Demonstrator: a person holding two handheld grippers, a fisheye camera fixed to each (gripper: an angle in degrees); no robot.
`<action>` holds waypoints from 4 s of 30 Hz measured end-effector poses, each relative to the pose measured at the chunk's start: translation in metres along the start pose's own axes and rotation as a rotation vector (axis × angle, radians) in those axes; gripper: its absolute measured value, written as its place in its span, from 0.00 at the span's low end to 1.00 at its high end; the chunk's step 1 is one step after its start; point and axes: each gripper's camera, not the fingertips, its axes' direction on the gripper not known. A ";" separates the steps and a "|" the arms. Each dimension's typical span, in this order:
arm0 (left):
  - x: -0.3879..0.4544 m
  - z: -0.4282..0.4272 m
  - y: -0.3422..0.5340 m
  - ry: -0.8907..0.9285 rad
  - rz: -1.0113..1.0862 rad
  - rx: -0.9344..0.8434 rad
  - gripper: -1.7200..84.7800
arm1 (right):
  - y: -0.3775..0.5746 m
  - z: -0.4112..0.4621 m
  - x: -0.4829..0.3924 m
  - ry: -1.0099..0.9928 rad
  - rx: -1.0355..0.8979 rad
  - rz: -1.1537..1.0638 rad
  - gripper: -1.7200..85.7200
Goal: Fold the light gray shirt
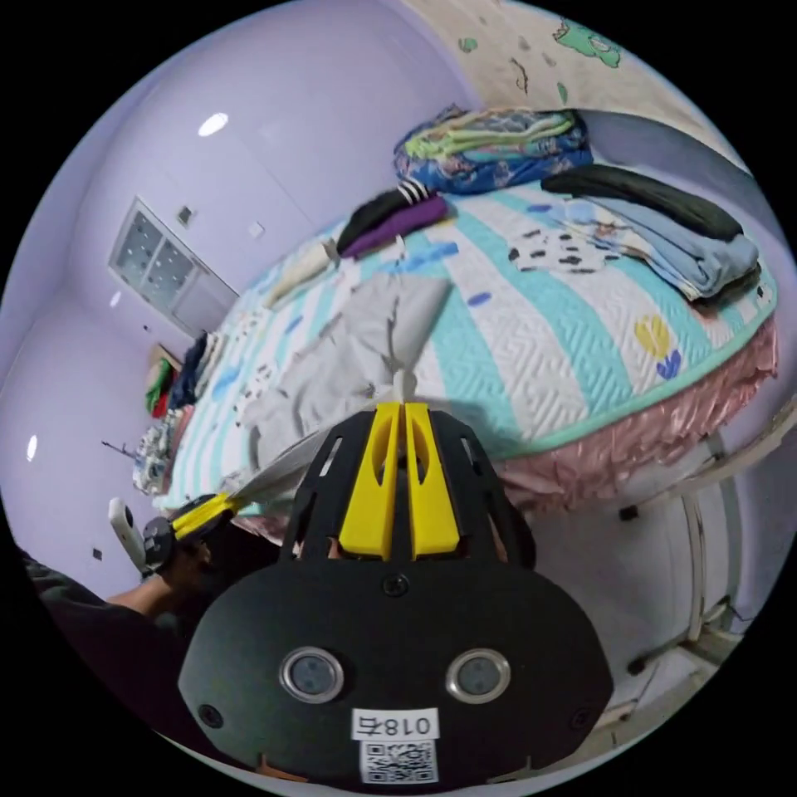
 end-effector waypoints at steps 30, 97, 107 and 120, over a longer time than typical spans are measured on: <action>-0.198 0.152 0.105 0.051 -0.230 -0.240 0.05 | -0.016 0.016 0.008 0.074 -0.300 -0.422 0.05; -0.544 0.423 0.389 0.559 -0.889 0.246 0.01 | -0.060 0.089 0.065 -0.717 0.134 0.442 0.02; -0.457 0.407 0.347 0.558 -0.708 0.216 0.01 | -0.073 0.049 0.026 -0.690 0.098 0.310 0.03; -0.389 0.418 0.304 0.487 -0.778 0.065 0.10 | -0.069 0.043 -0.031 -0.228 -0.185 -0.017 0.14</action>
